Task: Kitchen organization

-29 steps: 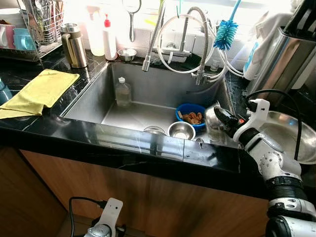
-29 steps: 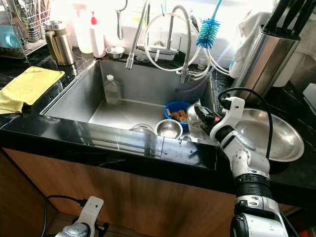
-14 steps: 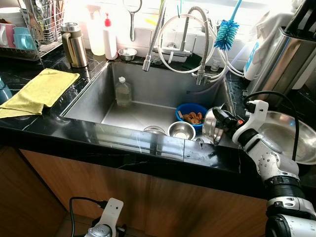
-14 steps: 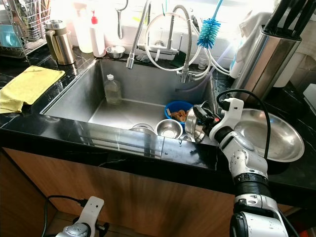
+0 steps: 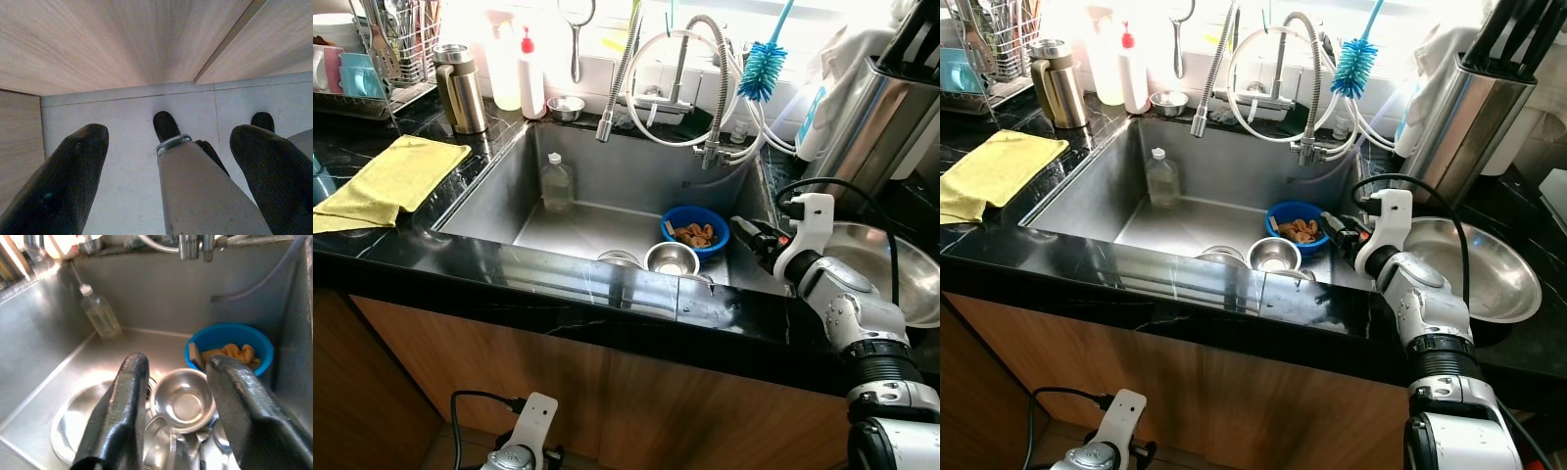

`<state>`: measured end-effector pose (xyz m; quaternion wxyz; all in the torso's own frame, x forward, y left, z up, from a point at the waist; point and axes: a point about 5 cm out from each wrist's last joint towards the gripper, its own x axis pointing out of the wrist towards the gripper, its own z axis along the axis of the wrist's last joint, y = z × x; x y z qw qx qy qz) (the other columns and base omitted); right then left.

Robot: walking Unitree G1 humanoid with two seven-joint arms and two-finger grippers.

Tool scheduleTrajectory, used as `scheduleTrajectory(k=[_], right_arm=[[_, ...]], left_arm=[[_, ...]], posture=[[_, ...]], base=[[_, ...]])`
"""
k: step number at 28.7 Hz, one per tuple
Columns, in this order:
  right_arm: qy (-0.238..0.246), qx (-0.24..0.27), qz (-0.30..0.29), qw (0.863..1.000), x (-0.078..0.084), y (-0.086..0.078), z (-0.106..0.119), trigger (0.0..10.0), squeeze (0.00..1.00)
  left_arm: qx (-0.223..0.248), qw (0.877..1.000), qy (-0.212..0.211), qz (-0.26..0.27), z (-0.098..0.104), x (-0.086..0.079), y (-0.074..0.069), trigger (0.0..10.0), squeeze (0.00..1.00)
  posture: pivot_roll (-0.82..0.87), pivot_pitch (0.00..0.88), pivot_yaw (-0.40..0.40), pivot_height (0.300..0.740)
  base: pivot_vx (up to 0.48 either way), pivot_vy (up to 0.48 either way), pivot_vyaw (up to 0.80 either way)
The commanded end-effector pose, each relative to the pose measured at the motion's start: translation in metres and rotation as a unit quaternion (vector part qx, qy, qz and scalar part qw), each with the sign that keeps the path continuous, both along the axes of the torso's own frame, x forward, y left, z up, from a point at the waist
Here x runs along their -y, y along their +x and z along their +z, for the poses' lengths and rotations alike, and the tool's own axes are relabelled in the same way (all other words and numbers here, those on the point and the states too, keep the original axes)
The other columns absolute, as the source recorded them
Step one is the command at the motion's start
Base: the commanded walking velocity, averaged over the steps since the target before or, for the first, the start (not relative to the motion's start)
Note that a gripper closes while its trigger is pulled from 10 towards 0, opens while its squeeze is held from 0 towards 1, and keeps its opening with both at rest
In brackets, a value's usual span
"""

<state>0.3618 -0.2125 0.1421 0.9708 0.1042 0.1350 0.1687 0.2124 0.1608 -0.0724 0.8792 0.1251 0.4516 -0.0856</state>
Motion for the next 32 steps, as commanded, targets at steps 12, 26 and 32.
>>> scheduleTrajectory(k=[12,26,32], right_arm=[[-0.077,0.114,-0.140,0.981,0.033,-0.005,0.057,10.0,0.00],[-0.120,0.121,-0.364,0.916,0.099,-0.076,0.071,10.0,0.00],[-0.113,0.088,-0.436,0.889,0.116,-0.096,0.062,10.0,1.00]], left_arm=[[-0.003,1.000,0.003,0.002,-0.001,0.000,-0.002,10.0,0.00],[-0.007,1.000,0.006,-0.007,-0.003,-0.001,-0.005,10.0,0.00],[-0.008,1.000,0.005,-0.007,-0.003,0.000,-0.005,10.0,0.00]], posture=[[0.05,0.000,-0.092,0.736],[0.03,0.000,-0.082,0.736],[0.03,0.000,-0.083,0.736]], base=[[0.000,0.000,0.00],[0.000,0.000,0.00],[0.000,0.000,0.00]])
